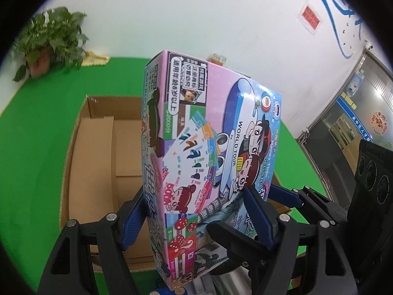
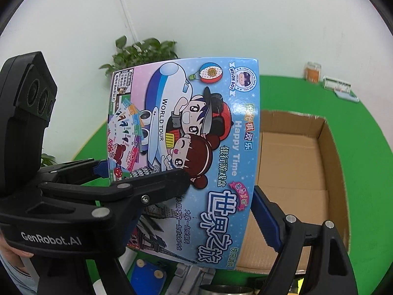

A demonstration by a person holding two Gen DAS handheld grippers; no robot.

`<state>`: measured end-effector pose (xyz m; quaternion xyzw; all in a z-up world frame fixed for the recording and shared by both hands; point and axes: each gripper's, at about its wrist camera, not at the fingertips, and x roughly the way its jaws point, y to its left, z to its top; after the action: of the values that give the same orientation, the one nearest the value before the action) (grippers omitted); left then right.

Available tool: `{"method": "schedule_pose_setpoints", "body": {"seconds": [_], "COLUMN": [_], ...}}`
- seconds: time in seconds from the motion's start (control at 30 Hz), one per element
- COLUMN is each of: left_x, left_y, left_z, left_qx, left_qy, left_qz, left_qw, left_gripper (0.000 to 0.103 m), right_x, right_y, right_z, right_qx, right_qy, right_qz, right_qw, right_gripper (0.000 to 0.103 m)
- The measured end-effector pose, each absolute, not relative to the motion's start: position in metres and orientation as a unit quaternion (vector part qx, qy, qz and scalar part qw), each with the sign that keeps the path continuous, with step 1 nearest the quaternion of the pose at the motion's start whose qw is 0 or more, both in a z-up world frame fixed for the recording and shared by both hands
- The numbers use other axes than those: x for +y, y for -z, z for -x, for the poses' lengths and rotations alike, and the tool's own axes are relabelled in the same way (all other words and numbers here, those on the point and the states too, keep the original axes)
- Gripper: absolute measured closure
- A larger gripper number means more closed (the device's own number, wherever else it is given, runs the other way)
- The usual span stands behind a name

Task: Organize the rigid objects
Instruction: 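Lower the game box flat into the open box and open the right gripper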

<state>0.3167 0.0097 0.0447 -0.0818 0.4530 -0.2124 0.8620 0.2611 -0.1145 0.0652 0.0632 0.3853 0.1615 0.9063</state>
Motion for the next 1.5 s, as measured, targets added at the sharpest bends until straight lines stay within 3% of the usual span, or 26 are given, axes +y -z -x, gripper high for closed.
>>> {"method": "schedule_pose_setpoints", "body": {"seconds": [0.4,0.7,0.97,1.1,1.13,1.17,1.5], "left_x": [-0.001,0.005,0.025,0.036,0.038,0.04,0.059], "left_y": [0.014,0.027,0.042,0.042,0.041,0.039,0.014], "left_z": [-0.336,-0.341,-0.345,-0.34,-0.338,-0.335,-0.309], "left_qx": [0.521,0.546,0.562,0.563,0.562,0.562,0.524], "left_qy": [0.187,0.156,0.135,0.135,0.136,0.138,0.138], "left_qz": [0.062,0.041,0.053,0.063,0.066,0.067,0.064], "left_qw": [0.83,0.822,0.814,0.813,0.813,0.813,0.838], "left_gripper": [0.027,0.03,0.035,0.044,0.046,0.046,0.051], "right_x": [-0.118,-0.121,-0.115,-0.11,-0.109,-0.107,-0.105], "right_y": [0.035,0.073,0.094,0.095,0.096,0.095,0.097], "right_z": [-0.313,-0.346,-0.36,-0.364,-0.365,-0.367,-0.382], "right_qx": [0.451,0.496,0.519,0.527,0.528,0.527,0.553], "right_qy": [-0.165,-0.188,-0.189,-0.186,-0.183,-0.18,-0.187], "right_qz": [-0.099,-0.148,-0.153,-0.146,-0.142,-0.134,-0.143], "right_qw": [0.871,0.835,0.819,0.816,0.817,0.819,0.8], "right_gripper": [0.02,0.026,0.04,0.041,0.046,0.06,0.059]}}
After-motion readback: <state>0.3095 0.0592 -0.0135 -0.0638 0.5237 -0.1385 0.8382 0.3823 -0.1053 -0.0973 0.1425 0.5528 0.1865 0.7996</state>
